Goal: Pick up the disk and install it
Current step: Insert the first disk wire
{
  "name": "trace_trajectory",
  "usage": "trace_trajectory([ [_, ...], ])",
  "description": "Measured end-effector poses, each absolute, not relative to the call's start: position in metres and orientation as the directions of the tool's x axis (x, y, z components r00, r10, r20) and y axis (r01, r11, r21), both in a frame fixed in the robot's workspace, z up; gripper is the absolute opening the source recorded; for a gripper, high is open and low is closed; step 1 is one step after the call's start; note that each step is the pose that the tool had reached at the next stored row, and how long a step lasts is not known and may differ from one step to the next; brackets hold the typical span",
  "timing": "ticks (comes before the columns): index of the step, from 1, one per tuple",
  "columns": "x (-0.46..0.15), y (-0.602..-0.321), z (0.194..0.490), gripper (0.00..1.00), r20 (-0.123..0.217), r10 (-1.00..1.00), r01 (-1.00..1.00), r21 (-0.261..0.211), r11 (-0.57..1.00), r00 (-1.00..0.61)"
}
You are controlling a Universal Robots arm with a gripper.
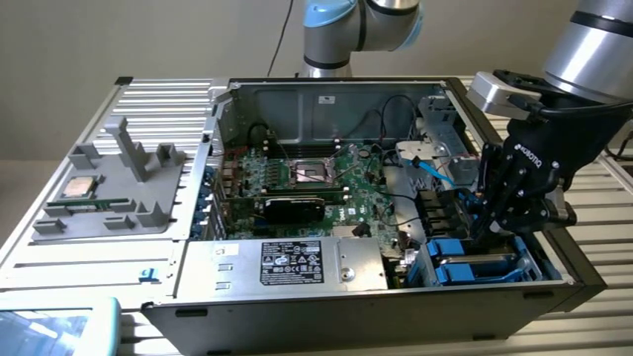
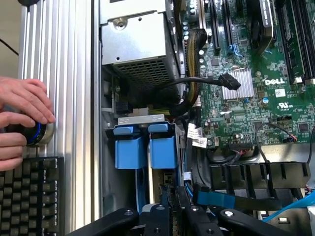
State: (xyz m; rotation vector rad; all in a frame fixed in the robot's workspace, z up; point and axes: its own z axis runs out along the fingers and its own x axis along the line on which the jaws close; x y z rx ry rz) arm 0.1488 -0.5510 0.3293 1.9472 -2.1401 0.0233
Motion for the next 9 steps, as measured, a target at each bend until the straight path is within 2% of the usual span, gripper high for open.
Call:
trace_trajectory([
  [9, 0.1499, -0.5510, 0.3269, 0.16, 0.192, -0.978, -0.982, 0.154, 0.113, -0.083],
])
